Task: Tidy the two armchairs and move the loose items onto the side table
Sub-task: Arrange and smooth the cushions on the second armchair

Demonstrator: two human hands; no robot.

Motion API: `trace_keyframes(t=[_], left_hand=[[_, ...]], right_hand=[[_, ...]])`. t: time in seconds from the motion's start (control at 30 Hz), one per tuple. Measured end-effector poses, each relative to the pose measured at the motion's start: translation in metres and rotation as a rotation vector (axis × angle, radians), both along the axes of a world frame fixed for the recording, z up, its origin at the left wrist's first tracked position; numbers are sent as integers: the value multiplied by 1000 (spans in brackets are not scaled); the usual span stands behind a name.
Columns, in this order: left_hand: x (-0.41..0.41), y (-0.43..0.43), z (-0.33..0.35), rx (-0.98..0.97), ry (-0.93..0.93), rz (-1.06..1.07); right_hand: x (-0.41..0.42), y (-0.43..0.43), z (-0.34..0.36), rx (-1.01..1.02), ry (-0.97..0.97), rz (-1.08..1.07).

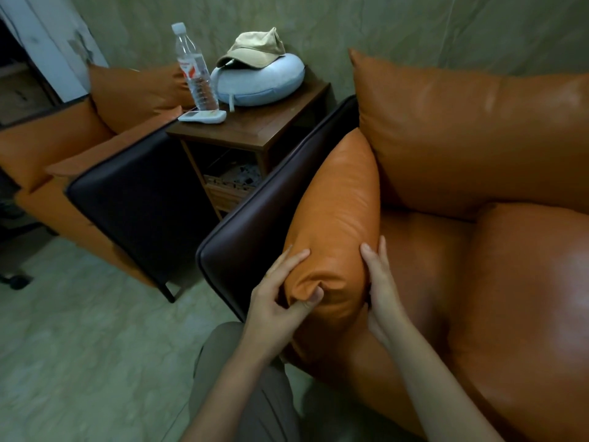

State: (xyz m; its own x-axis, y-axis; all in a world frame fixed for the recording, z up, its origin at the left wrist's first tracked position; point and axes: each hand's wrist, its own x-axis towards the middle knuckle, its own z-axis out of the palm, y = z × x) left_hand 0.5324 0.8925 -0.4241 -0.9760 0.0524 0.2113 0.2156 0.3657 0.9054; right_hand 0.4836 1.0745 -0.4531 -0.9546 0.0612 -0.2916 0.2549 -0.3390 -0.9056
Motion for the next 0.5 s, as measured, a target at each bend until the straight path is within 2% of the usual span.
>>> trace_keyframes(t=[0.1,0.23,0.37,0.5], left_hand=[[-9,-11,-6,143,-40,-9],[-22,-37,-16,115,-75,21],[-18,-57,-10,-103,31,223],[3,-46,-1,-316,315,293]], right_hand=[[6,9,1,150,95,80],[11,-2,-11,284,100,246],[7,-29,-14,433,94,197],[11,-32,-15,513,82,189]])
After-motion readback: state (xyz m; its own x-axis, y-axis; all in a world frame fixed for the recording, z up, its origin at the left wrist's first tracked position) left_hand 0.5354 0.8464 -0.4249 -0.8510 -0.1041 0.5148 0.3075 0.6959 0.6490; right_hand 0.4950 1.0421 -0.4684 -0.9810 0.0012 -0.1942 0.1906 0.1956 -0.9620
